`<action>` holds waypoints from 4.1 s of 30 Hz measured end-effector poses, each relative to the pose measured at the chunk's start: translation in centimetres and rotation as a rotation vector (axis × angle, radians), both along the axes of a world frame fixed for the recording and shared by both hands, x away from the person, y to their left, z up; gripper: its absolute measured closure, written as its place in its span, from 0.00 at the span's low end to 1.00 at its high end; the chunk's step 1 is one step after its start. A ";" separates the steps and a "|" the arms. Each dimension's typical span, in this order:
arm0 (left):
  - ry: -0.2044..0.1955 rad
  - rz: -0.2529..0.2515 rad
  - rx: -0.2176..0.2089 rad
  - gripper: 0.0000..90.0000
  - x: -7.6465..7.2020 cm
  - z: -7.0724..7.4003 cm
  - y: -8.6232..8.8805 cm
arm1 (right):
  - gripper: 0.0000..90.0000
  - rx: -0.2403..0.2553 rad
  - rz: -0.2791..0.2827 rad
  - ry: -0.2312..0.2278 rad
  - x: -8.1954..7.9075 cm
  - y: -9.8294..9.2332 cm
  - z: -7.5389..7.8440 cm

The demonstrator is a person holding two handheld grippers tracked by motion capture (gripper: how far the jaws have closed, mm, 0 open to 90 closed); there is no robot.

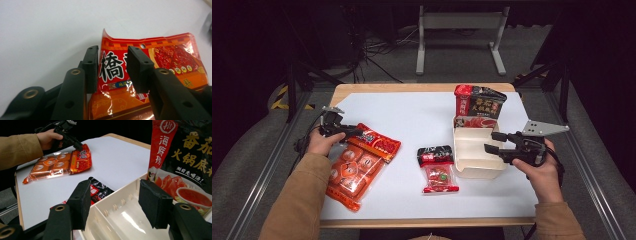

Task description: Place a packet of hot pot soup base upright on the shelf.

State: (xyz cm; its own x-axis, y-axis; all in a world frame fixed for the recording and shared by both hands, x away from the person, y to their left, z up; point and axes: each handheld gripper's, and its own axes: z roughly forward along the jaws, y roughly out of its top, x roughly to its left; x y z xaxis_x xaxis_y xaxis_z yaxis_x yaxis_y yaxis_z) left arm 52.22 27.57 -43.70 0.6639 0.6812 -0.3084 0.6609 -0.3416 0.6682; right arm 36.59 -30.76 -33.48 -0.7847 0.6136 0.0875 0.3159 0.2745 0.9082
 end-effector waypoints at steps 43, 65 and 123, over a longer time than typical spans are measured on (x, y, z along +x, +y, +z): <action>-0.100 -0.051 0.185 1.00 -0.9 1.0 -2.3 | 0.53 0.000 0.024 0.002 0.1 0.2 -0.2; -0.262 0.012 0.070 1.00 -5.7 8.2 -0.2 | 0.56 0.017 0.059 -0.013 0.4 1.7 0.6; -0.586 -0.089 -0.134 1.00 -17.5 16.6 -0.4 | 0.55 0.083 0.216 -0.091 -0.7 10.0 1.7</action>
State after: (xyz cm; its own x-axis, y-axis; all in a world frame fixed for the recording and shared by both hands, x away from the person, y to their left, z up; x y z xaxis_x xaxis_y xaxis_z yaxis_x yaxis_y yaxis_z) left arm 34.73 27.13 -27.08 0.8017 0.5959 0.0463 0.1426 -0.2660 0.9534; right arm 35.85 -20.76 -31.80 -0.9041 0.4240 0.0541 0.1742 0.2498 0.9525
